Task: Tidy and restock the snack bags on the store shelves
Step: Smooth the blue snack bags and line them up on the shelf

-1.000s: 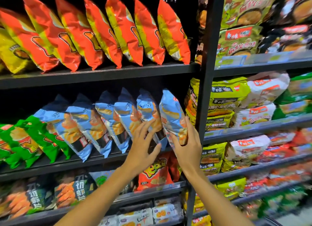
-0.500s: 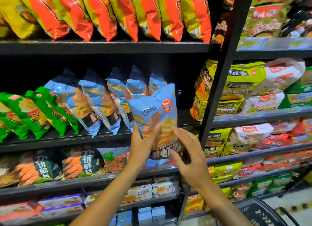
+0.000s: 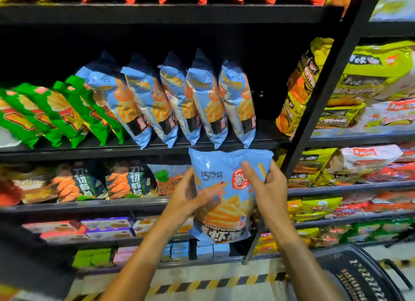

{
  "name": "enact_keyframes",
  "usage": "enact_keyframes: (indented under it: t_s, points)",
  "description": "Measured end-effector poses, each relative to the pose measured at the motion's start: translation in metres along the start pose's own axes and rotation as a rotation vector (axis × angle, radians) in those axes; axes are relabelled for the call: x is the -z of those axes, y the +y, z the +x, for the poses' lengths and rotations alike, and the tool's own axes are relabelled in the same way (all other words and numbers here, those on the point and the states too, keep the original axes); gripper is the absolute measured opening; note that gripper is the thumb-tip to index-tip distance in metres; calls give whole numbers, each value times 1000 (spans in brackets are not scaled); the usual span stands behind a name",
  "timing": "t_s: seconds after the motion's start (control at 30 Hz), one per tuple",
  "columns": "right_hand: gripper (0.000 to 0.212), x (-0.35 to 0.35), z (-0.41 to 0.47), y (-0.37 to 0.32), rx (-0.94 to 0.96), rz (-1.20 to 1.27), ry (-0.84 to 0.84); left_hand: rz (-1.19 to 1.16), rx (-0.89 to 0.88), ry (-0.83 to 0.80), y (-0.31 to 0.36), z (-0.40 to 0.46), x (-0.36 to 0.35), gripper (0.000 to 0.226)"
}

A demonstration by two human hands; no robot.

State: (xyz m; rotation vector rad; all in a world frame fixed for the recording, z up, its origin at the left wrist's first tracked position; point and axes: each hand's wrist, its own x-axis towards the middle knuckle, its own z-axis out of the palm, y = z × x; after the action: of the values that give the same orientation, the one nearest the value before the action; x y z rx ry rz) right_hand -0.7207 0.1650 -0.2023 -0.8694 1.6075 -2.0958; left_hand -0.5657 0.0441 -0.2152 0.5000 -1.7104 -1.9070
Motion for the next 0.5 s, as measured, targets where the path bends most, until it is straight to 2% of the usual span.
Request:
enact_keyframes:
  t_s: [0.03, 0.1, 0.23, 0.37, 0.5]
  points:
    - [21, -1, -4, 1, 0, -3, 4, -33, -25, 67, 4, -2, -1, 87]
    - [19, -5, -9, 2, -8, 13, -5, -20, -73, 165, 6, -4, -5, 81]
    - [24, -9, -16, -4, -73, 33, -129, -34, -60, 301, 9, -11, -12, 43]
    - [27, -5, -21, -6, -104, 120, -165, -50, -15, 326, 11, -20, -15, 29]
    - [19, 3, -20, -7, -81, 75, -155, -35, -9, 294, 15, -26, -17, 30]
